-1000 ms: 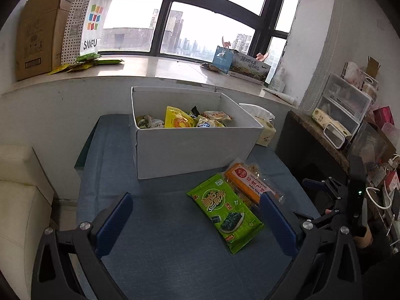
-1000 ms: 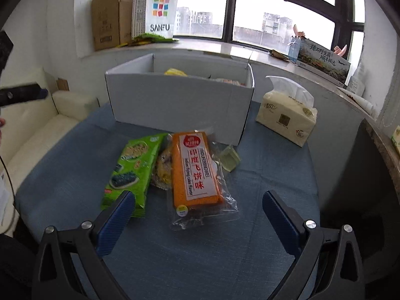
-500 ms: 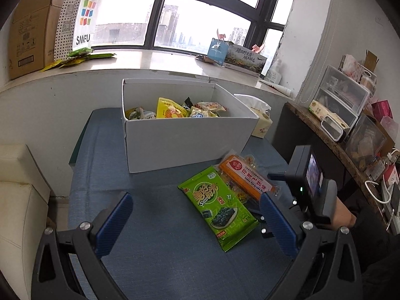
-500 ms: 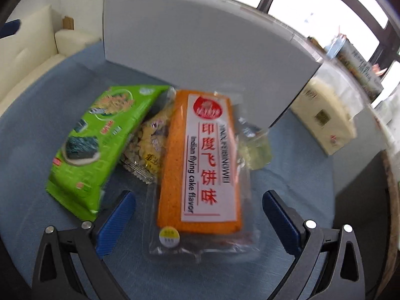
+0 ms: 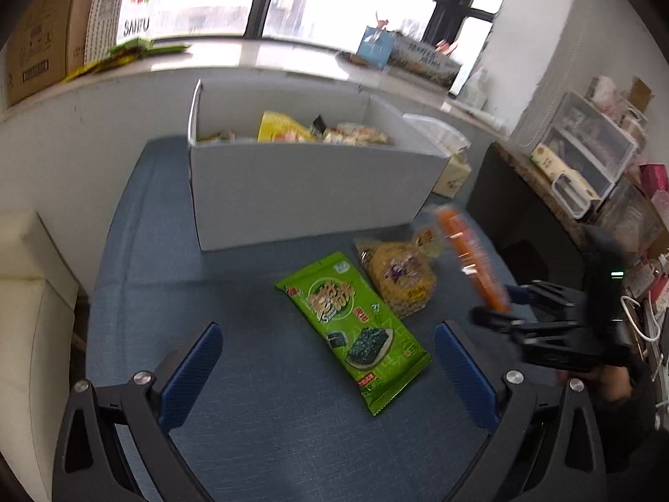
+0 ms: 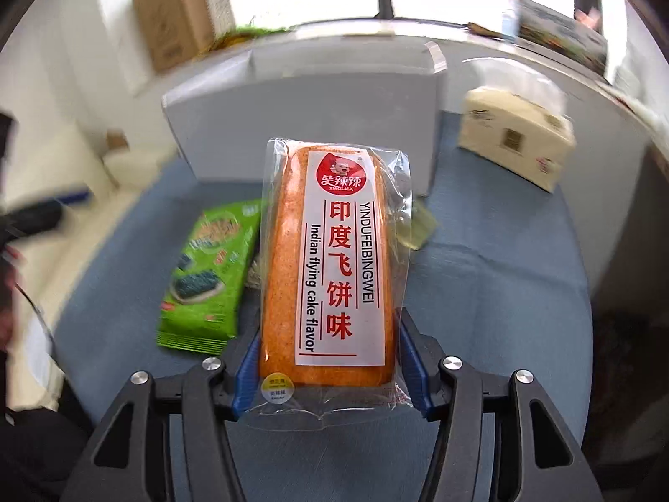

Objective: Organize snacks
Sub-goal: 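Grasp the orange flying-cake pack with the right tool while the left tool grasps the green seaweed packet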

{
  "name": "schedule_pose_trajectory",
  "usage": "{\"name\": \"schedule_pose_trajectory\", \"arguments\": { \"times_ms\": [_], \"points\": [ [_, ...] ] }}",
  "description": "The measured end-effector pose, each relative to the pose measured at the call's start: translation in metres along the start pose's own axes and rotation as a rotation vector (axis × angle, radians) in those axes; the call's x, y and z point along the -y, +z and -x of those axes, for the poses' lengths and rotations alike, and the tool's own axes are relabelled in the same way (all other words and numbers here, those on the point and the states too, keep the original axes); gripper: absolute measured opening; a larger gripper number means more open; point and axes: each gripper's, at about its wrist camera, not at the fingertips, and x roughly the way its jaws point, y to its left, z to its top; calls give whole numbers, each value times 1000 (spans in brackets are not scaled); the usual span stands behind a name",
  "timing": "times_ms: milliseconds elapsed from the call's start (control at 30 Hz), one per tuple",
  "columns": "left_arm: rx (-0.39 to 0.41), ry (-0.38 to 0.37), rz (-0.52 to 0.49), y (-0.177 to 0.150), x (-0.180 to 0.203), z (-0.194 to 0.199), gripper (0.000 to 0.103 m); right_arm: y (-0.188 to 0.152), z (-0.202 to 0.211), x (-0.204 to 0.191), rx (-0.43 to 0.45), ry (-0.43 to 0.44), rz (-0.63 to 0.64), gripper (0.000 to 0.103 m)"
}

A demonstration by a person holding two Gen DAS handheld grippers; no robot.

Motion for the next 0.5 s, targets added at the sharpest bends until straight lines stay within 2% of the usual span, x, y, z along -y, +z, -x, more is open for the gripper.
{"name": "schedule_pose_trajectory", "arguments": {
  "times_ms": [233,367,500],
  "points": [
    [-149,47,1,4,32,-60,103,-14,59,8,118,-45,-83,61],
    [-189,142,-11,4,54,-93,103,-10,72,6,163,-63,-101,61],
    [-208,266,-9,0,62,-117,103,-6,67,11,166,-53,-98,62]
  ]
}}
